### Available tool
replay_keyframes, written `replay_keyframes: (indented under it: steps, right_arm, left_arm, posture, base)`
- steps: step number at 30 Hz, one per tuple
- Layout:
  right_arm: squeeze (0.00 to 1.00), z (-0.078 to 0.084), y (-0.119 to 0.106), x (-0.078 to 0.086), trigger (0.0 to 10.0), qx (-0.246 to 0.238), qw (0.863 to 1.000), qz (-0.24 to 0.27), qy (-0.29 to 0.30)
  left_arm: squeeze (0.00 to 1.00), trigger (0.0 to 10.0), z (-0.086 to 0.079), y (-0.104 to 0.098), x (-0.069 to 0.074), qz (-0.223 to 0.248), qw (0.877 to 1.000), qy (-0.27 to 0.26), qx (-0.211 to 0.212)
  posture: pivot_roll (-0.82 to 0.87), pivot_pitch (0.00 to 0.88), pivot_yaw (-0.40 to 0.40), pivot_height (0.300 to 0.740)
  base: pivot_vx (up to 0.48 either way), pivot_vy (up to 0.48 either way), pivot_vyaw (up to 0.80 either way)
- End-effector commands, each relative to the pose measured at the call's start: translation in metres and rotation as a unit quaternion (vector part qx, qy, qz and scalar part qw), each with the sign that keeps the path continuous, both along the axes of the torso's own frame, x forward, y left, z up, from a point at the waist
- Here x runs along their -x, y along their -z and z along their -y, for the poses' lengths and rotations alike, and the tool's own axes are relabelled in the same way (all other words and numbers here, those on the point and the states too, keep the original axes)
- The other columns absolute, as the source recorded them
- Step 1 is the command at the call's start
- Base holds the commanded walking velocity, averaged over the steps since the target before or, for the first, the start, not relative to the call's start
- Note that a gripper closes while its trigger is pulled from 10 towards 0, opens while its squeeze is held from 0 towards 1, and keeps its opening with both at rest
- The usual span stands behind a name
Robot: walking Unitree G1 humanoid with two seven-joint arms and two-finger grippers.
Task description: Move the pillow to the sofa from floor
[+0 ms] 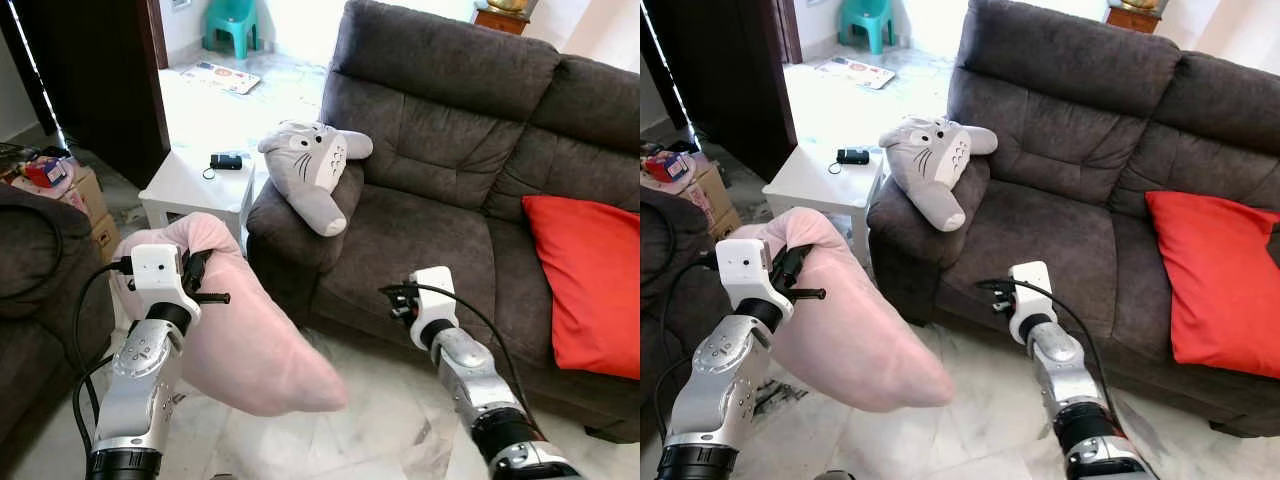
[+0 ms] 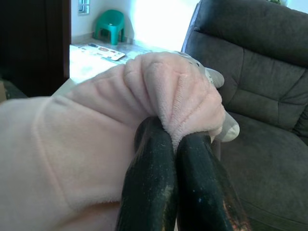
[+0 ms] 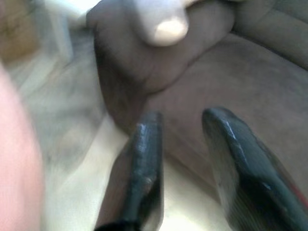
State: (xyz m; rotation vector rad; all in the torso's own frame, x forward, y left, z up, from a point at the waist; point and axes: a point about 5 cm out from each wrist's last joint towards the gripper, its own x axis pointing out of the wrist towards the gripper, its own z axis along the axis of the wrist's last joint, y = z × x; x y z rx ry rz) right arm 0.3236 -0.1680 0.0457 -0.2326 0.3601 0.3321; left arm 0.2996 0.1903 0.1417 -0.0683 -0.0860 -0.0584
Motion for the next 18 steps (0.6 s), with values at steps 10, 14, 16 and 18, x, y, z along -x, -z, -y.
replay_keyframes:
  steps: [10,14,16,18]
  right_arm:
    - [0.00,0.021,0.023,0.024,10.0,0.049,0.986,-0.112,-0.115]
    - [0.00,0.015,0.029,0.027,10.0,0.055,0.985,-0.114,-0.120]
    - [0.00,0.006,0.029,0.027,10.0,0.040,0.986,-0.107,-0.124]
    - [0.00,-0.001,0.029,0.026,10.0,0.026,0.986,-0.107,-0.128]
  left_arm:
    - [0.00,10.0,0.011,-0.041,-0.004,0.079,0.996,0.029,0.018]
    - [0.00,10.0,0.014,-0.047,-0.006,0.084,0.995,0.041,0.025]
    - [0.00,10.0,0.019,-0.049,-0.007,0.084,0.994,0.060,0.032]
    - [0.00,10.0,0.023,-0.051,-0.007,0.082,0.993,0.076,0.036]
  posture:
    - [0.18,0.032,-0.134,0.740]
    - [0.18,0.039,-0.134,0.740]
    - [0.18,0.045,-0.132,0.740]
    - [0.19,0.048,-0.131,0.740]
  base:
    - [0.000,0.000,0.00]
    - [0.000,0.000,0.00]
    - [0.000,0.000,0.00]
    - [0.000,0.000,0.00]
